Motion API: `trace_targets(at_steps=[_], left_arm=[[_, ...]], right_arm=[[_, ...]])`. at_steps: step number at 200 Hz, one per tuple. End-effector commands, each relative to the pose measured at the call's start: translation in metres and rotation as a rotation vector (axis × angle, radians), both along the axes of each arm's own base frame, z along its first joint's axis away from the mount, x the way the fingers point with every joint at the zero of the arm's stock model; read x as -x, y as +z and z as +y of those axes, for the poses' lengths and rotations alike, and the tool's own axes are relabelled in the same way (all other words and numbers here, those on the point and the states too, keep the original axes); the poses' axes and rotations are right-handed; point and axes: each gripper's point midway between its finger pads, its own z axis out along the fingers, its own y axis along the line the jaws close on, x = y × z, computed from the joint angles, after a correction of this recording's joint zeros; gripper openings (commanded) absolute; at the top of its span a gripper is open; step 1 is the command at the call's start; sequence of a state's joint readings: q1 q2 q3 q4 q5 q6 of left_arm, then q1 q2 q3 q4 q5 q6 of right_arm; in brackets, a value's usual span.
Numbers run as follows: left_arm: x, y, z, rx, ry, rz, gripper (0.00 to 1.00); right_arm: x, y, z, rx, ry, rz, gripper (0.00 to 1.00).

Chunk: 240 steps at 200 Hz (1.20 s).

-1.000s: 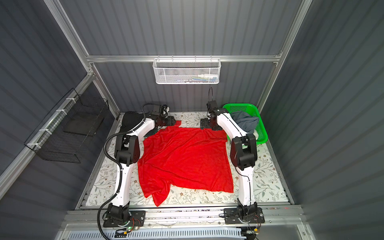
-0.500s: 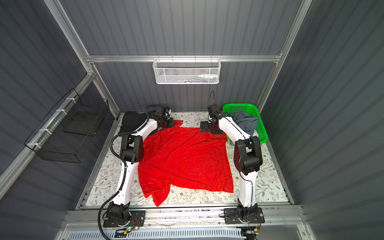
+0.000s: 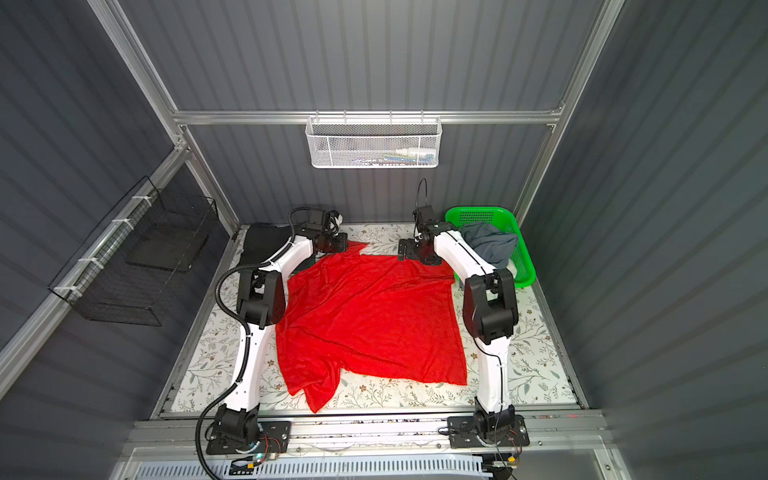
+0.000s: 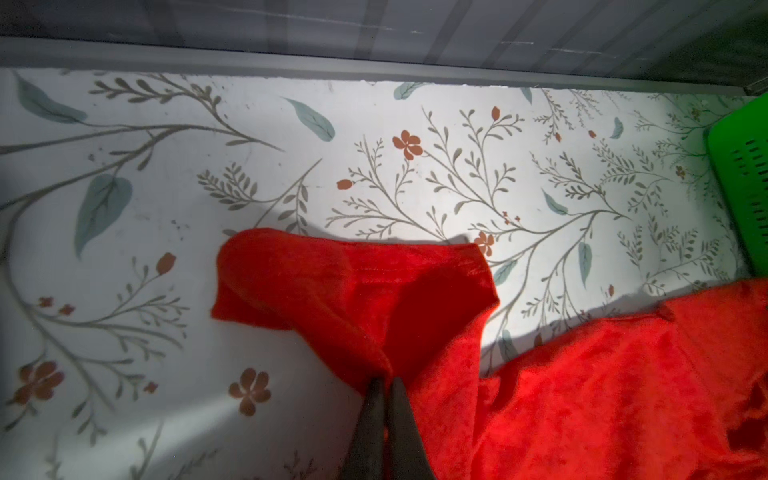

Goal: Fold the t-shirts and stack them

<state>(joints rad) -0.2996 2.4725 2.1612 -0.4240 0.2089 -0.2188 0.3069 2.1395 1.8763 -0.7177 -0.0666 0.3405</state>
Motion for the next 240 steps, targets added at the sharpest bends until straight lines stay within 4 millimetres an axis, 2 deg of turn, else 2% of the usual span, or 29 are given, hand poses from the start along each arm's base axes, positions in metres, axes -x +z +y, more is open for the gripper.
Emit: trace_targets(at_steps=[1,28,65,153,173,199,240], left_arm=[[0.002,0.067,0.001,0.008,-0.012,-0.141,0.0],[0.009,0.09,0.013,-0.014,0.021,-0.199,0.0],[0.022,0.102,0.019,-0.019,0.026,-0.222,0.0],[0.047,0.083,0.043,-0.111,0.075,-0.19,0.0],[0.054,0.083,0.046,-0.103,0.087,-0.2,0.0],[0.06,0.088,0.046,-0.094,0.088,-0.195,0.0],[0.071,0.089,0.052,-0.104,0.098,-0.194,0.0]], right_arm=[[-0.005,-0.008,-0.007,0.062,-0.022,0.028,0.99],[-0.013,-0.016,-0.008,0.068,-0.027,0.038,0.99],[-0.017,-0.029,-0.011,0.071,-0.04,0.056,0.98],[-0.03,-0.057,-0.034,0.101,-0.097,0.093,0.96],[-0.035,-0.06,-0.04,0.119,-0.111,0.088,0.84],[-0.042,-0.06,-0.047,0.108,-0.124,0.092,0.85],[-0.04,-0.066,-0.071,0.163,-0.143,0.112,0.88]])
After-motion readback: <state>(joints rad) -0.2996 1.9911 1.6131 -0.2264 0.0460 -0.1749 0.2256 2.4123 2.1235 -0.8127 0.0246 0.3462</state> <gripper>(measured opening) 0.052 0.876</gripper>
